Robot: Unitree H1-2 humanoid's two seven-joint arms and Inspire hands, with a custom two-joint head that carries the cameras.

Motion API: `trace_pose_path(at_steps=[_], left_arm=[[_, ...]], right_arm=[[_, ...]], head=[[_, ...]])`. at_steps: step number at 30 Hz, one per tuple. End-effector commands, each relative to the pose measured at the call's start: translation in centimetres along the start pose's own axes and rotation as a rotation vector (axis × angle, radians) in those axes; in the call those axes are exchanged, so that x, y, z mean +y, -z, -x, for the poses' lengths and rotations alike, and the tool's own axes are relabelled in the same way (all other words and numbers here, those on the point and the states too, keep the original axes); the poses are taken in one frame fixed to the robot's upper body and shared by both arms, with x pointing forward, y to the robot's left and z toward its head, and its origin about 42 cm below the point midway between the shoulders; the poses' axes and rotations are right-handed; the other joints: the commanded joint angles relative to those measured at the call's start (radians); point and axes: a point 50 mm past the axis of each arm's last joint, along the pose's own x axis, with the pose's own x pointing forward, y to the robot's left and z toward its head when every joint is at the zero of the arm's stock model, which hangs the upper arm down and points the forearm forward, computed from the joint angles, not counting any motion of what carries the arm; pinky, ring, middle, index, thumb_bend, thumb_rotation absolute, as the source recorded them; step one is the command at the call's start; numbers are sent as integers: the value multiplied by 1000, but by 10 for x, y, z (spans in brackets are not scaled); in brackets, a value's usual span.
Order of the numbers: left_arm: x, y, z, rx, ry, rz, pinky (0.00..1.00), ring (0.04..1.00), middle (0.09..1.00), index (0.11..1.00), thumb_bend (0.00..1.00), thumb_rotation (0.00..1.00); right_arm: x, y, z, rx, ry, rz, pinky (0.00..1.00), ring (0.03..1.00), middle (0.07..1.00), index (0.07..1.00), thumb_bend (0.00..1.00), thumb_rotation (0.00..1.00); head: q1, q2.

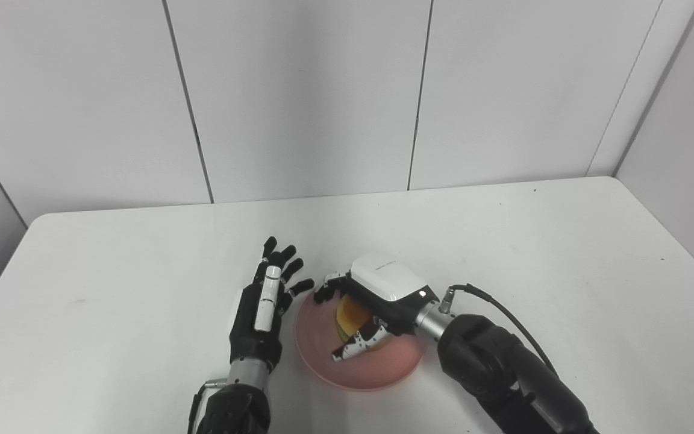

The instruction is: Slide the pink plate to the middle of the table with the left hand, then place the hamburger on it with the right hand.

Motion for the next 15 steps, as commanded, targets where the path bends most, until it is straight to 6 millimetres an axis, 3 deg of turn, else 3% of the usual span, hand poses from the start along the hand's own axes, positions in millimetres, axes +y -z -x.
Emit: trace_pose_path(at_steps=[1,10,14,15], left_arm=[[5,32,15,145,-51,25,748,907,928,978,673,809],[6,33,17,145,-48,15,749,908,930,978,675,822],[5,32,18,144,-49,18,750,904,928,975,671,826],[5,32,18,143,-50,21,752,907,929,975,669,823]], right_arm=[[-22,-5,2,-41,72,20,599,716,774,700,896,625],[-50,-5,23,-98,296,-135,569,710,770,707,827,822],[-55,-3,30,-140,440,-427,581,703,746,709,790,843],[-54,-2,31,-134,459,-523,578,693,740,716,817,893]], head=[[1,-1],[13,-2],[13,-3],[16,-5]])
